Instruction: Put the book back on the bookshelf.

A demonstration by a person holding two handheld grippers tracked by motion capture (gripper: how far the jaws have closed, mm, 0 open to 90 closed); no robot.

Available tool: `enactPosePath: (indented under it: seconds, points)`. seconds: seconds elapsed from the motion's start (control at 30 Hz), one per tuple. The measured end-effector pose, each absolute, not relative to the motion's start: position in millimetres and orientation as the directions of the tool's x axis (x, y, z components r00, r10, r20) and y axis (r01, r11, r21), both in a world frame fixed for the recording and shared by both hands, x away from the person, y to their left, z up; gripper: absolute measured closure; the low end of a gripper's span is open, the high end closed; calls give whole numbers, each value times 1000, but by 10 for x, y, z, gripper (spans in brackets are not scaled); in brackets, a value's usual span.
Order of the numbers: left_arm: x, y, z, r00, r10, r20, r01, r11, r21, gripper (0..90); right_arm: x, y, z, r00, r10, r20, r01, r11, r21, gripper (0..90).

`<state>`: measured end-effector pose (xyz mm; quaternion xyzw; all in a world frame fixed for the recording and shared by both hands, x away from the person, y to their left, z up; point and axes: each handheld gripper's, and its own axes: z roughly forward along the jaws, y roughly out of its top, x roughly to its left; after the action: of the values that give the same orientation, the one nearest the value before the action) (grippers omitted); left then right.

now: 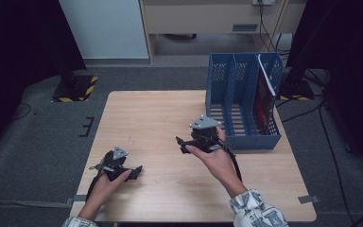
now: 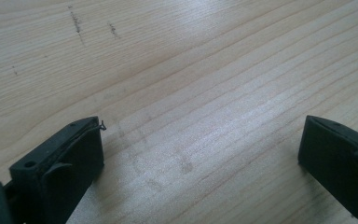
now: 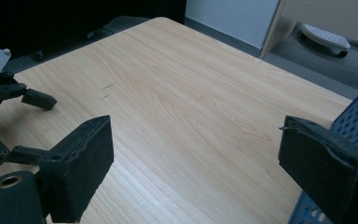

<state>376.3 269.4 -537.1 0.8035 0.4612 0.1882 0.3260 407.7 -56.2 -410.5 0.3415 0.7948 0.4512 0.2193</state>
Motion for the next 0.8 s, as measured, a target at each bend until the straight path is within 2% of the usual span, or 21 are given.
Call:
enactPosePath:
  seconds: [0.43,0.8]
  points:
    - [3766,2692,-5371,506,862,0,619,-363,697,0,4020,-308,-4461,-710,704,-5,382,391,837,109]
    - [3768,2689,-5371,507,862,-1,618,-363,697,0,3914,-356,-4873,-715,699,11,437,435,787,125]
